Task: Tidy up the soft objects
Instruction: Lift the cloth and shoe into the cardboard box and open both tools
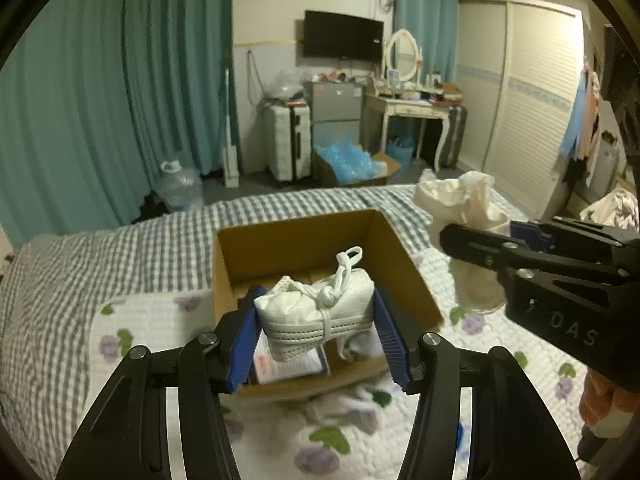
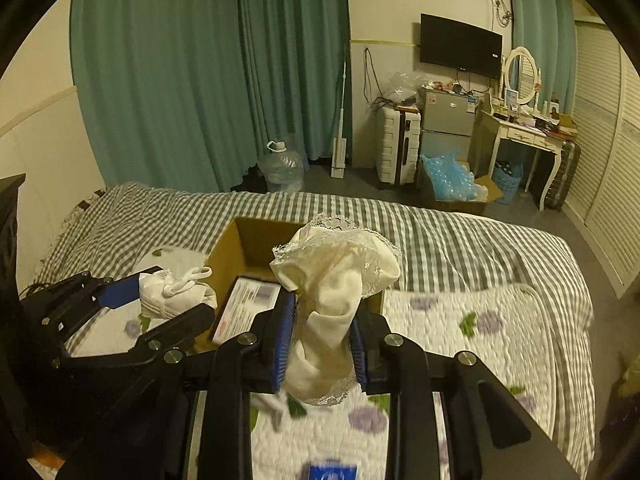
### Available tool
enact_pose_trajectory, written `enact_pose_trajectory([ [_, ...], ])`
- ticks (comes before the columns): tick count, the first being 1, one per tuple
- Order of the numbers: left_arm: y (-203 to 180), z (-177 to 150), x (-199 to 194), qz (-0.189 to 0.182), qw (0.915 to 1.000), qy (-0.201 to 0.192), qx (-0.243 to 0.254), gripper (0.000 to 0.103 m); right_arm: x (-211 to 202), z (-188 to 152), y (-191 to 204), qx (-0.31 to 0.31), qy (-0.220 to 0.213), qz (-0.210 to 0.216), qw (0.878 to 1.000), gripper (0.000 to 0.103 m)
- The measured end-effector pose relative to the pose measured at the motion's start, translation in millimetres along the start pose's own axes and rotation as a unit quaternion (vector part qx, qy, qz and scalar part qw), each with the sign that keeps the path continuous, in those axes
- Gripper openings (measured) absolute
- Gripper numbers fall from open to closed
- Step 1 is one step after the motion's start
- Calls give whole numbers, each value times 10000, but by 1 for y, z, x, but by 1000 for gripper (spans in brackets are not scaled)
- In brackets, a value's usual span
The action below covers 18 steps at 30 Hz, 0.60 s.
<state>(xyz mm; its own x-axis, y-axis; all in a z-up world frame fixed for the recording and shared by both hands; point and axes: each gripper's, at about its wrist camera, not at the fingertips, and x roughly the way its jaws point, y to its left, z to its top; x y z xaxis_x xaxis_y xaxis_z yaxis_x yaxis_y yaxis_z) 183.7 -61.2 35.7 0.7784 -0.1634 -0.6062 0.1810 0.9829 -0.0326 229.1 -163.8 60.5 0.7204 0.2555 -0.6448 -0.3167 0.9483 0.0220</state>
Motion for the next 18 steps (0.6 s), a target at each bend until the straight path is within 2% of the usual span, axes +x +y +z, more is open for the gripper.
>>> enact_pose_trajectory([
  [8,9,6,58,105,9997,171,108,55,71,10,-15,167,290,172,9993,25],
  [13,15,2,80,136,9996,212,134,57,104,7,-19,247,421,86,9988,26],
  [14,16,1,85,105,9996,241,120,60,108,7,-21,265,437,65,9987,27],
  [16,17,0,90,49,9995,315,78,69,115,6,-23,283,473,11,9985,37],
  [18,17,-1,95,66,9993,368,62,71,118,5,-24,275,506,-37,9983,44],
])
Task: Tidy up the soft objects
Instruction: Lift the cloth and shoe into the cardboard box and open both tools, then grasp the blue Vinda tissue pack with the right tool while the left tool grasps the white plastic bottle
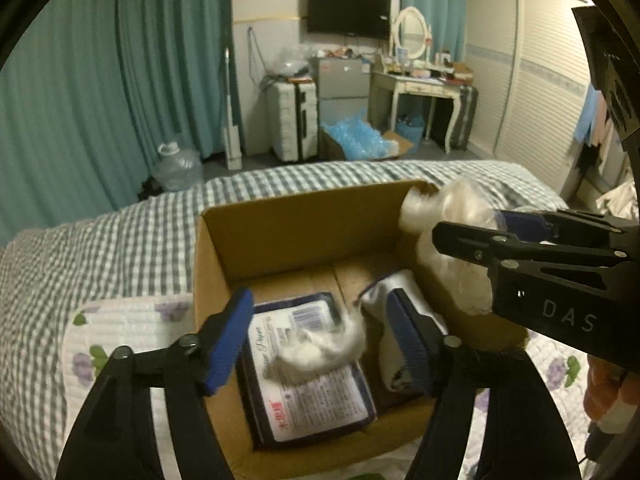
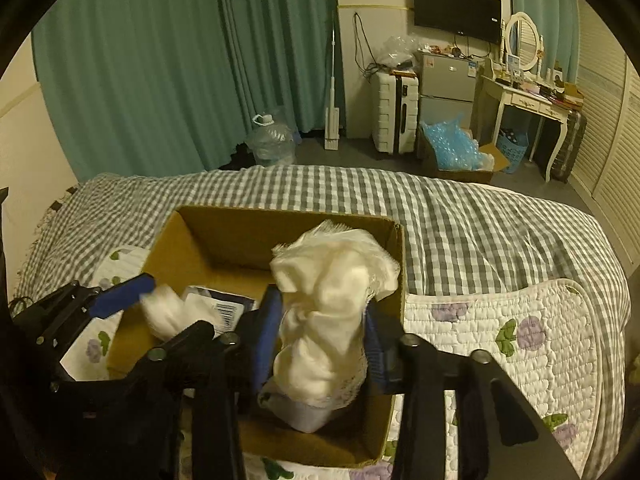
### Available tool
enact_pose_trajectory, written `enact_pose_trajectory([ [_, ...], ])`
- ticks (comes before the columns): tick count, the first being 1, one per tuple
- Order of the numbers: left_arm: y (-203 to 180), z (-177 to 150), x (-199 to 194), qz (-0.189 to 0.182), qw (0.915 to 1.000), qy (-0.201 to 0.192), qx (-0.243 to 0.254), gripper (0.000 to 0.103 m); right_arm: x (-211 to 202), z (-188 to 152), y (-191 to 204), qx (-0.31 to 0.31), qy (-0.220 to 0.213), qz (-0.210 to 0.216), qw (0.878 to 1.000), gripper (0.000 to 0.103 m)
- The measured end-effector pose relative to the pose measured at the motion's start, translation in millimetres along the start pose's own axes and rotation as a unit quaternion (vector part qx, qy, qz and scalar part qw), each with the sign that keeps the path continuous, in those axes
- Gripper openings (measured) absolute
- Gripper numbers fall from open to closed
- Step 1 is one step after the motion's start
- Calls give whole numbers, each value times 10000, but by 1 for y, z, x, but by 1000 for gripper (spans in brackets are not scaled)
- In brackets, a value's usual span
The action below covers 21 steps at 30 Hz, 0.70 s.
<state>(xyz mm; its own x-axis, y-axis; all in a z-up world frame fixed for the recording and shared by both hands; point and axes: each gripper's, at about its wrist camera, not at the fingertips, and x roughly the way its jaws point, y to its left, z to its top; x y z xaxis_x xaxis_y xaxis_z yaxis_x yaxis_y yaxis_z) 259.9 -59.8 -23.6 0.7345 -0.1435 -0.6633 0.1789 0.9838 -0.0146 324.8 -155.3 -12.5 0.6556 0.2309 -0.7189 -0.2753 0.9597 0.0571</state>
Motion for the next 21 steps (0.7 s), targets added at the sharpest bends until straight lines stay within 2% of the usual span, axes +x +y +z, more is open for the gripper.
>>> enact_pose_trajectory([
  [2,0,-1,1,61,10000,-45,-16,72,1,0,-1,21,-1,-92,10000,58],
  [3,0,-1,-1,81,9999,-68,-26,72,0,0,-2,55,-29,-115,9999,69],
  [4,0,0,-2,79,9999,-83,-35,72,-3,1,-3,90,-67,-128,9999,75],
  [6,0,1,-7,56,9999,-108,-29,72,-8,2,-5,135,-125,-151,9997,76],
  [9,-2,3,-21,239,9996,-170,36,74,-26,6,-5,197,-187,-248,9993,82],
  [10,-3,3,-29,260,9994,-218,48,83,-37,7,-5,225,-239,-261,9991,83],
  [12,-2,3,-52,259,9989,-403,18,88,-57,7,-3,239,-314,-294,9988,85],
  [16,1,3,-103,288,9962,-815,-92,89,-106,7,4,133,-521,-465,9975,89],
  [19,3,1,-141,282,9944,-1011,-145,95,-149,3,11,84,-732,-559,9957,93],
  [21,3,-1,-167,387,9926,-1147,-115,95,-175,-2,16,41,-811,-587,9950,95],
])
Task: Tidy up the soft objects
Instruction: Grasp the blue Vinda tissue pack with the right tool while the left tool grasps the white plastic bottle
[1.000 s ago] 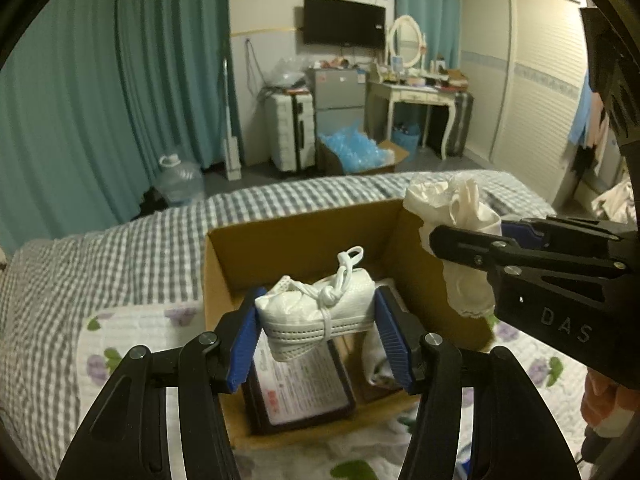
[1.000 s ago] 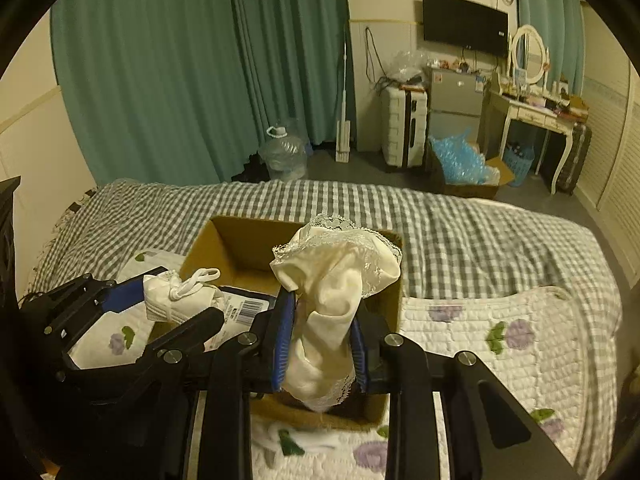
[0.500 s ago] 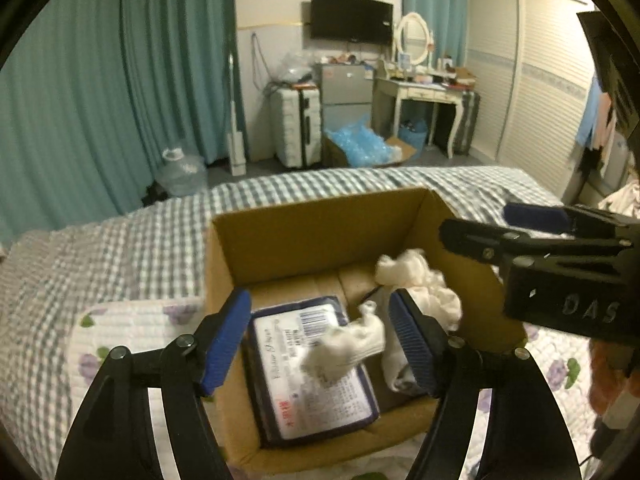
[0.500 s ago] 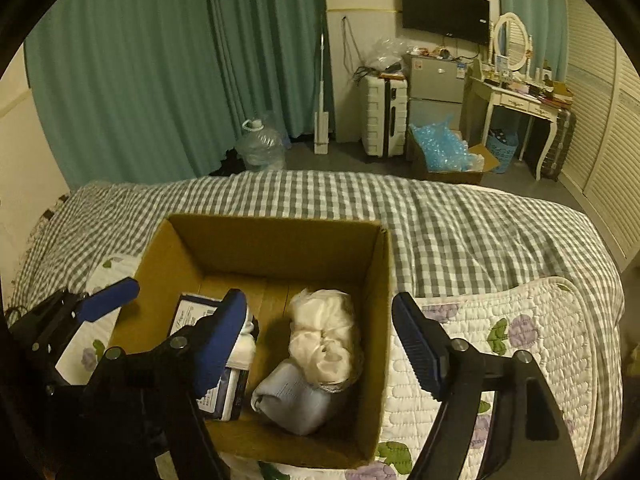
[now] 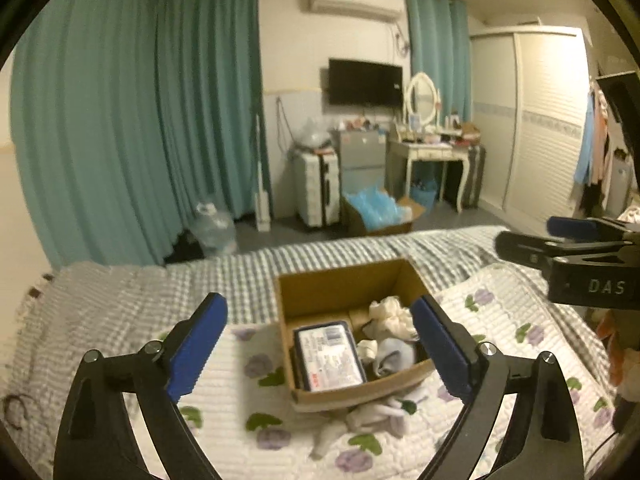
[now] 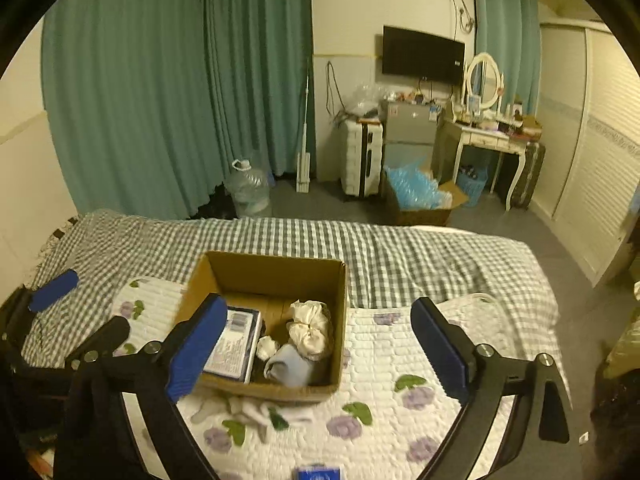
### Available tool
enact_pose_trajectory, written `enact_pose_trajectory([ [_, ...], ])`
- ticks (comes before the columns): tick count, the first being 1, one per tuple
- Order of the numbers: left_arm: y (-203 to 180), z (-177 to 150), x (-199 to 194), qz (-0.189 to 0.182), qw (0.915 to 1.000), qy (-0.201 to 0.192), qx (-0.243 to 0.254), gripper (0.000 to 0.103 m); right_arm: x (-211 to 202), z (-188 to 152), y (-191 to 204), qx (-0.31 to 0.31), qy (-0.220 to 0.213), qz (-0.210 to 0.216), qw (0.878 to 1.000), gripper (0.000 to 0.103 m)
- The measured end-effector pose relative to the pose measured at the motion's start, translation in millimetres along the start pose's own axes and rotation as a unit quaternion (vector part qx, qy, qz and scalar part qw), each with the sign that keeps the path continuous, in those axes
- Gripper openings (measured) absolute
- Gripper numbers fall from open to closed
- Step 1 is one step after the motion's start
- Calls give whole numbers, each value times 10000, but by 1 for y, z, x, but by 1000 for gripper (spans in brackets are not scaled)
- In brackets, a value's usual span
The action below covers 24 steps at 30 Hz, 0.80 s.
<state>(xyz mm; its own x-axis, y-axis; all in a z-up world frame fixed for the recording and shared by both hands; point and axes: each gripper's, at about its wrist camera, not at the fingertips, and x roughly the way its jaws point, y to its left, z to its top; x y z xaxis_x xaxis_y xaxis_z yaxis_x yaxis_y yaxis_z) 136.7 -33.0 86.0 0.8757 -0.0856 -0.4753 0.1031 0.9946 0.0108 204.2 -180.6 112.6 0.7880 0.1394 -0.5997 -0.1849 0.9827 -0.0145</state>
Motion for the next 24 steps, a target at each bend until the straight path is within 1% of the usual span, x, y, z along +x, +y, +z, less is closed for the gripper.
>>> enact_pose_trajectory([
  [2,0,2,-23,85,9998,-147,62,96,-26,-2,3,-82,-87,-136,9998,96],
  [6,4,0,-60,56,9993,-327,161,97,-64,-11,6,-209,-172,-339,9991,97],
  [8,4,-6,-74,79,9990,-393,173,97,-80,-22,7,-243,-171,-336,9990,98],
  [11,3,-19,-85,85,9990,-405,184,97,-89,-40,11,-341,-12,-246,9991,99],
  [14,3,-36,-85,-40,9996,-272,114,97,-86,-62,12,-378,144,-376,9985,99],
  [16,0,-47,-79,-92,9998,-168,81,97,-76,-78,10,-316,322,-321,9985,99],
  [18,-3,-62,-71,-68,9999,4,80,97,-62,-96,9,-254,517,-294,9979,99],
  [21,-6,-81,-54,-23,9994,328,54,97,-33,-125,11,-341,863,-432,9947,99],
  [24,-6,-101,-36,-55,9986,514,-71,97,-2,-156,8,-244,1197,-301,9921,99],
])
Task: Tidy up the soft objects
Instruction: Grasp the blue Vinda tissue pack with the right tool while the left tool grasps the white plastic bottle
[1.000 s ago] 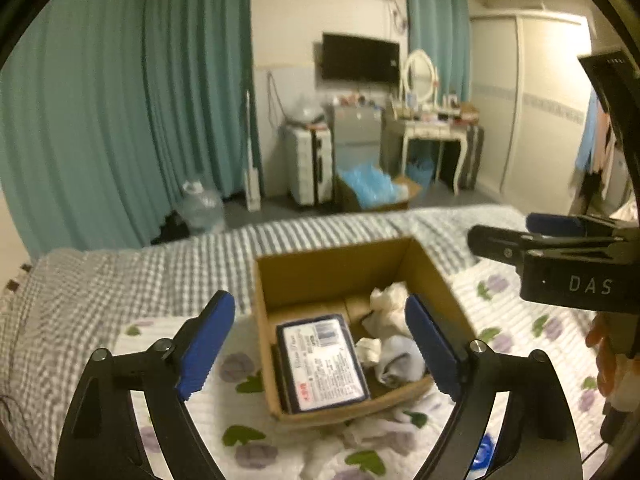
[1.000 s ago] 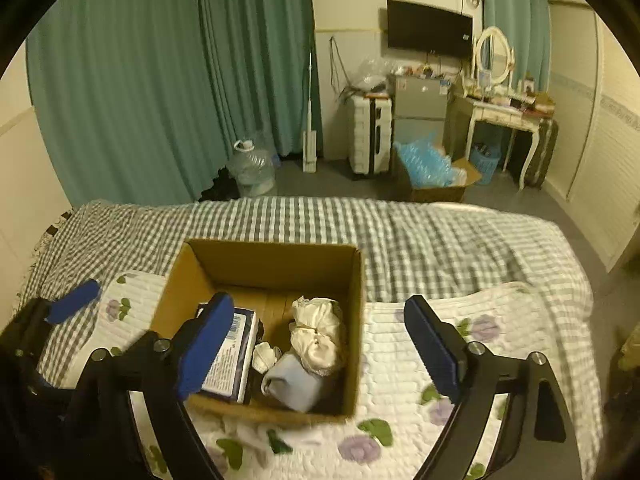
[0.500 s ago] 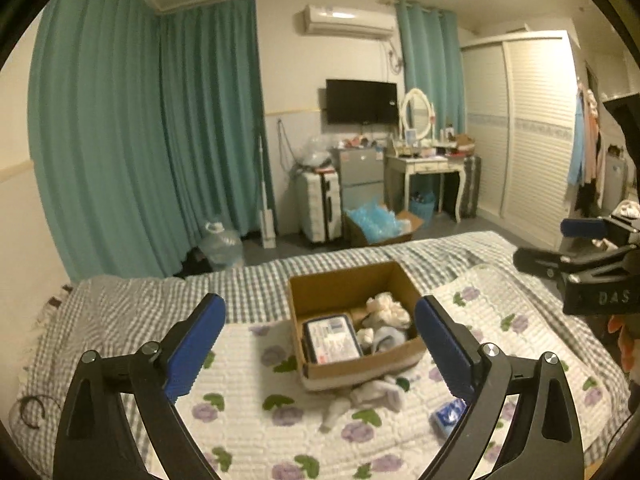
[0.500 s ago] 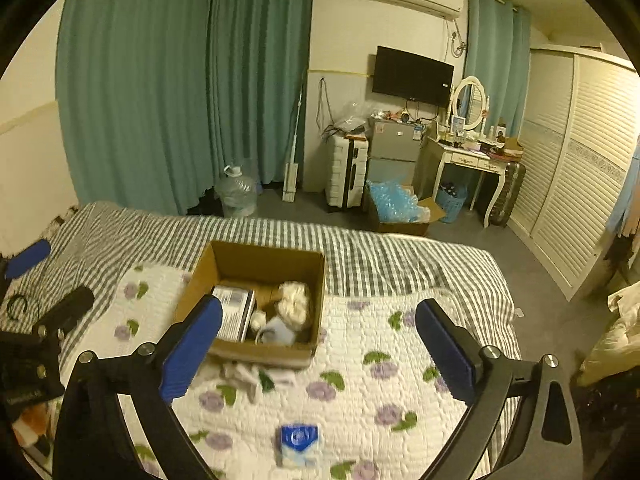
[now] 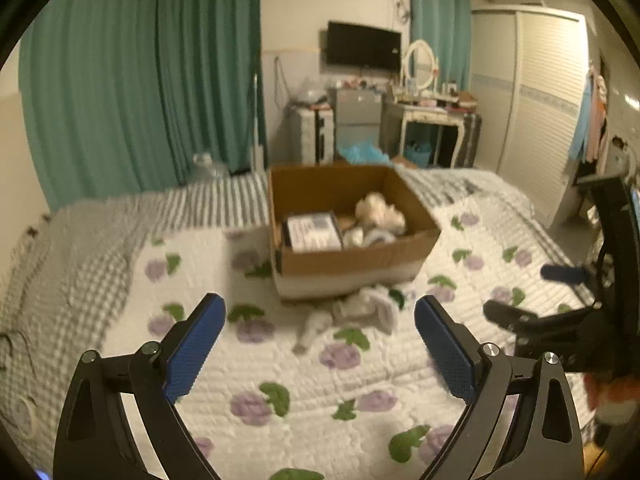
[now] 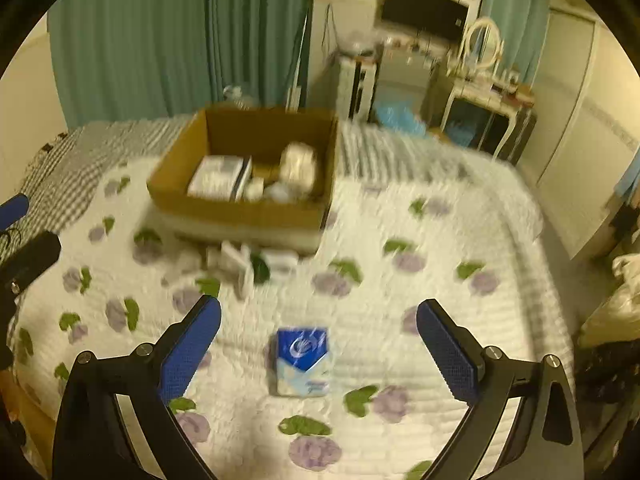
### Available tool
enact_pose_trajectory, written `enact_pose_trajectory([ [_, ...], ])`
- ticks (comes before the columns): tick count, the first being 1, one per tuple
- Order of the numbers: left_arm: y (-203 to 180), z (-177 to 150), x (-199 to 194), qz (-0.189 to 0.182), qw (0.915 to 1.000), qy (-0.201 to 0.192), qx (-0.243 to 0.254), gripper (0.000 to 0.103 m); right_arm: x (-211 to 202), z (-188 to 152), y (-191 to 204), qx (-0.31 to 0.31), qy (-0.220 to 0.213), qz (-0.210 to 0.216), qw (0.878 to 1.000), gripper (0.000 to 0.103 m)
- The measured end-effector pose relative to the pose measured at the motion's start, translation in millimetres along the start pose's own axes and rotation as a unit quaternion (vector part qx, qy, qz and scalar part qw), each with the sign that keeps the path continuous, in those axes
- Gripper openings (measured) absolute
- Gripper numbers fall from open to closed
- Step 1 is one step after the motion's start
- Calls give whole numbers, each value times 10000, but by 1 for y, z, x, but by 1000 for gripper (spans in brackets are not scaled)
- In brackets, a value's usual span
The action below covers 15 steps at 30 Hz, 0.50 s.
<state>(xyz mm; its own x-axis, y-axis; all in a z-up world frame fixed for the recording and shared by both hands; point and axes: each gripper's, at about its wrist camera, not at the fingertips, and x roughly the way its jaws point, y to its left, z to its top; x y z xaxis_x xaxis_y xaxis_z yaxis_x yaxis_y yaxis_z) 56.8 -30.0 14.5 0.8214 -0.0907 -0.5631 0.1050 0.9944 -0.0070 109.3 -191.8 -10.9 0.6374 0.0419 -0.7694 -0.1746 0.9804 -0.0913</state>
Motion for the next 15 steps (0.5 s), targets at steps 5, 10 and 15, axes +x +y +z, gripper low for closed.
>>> enact_pose_trajectory([
  [5,8,-35,38,69,9989,402,-231,97,58,-30,-2,219,489,210,9983,99],
  [10,16,-67,73,74,9962,782,-382,97,104,-51,4,162,959,275,9949,91],
  [15,23,-81,91,12,9932,1029,-549,97,126,-61,7,152,1275,290,9913,73],
])
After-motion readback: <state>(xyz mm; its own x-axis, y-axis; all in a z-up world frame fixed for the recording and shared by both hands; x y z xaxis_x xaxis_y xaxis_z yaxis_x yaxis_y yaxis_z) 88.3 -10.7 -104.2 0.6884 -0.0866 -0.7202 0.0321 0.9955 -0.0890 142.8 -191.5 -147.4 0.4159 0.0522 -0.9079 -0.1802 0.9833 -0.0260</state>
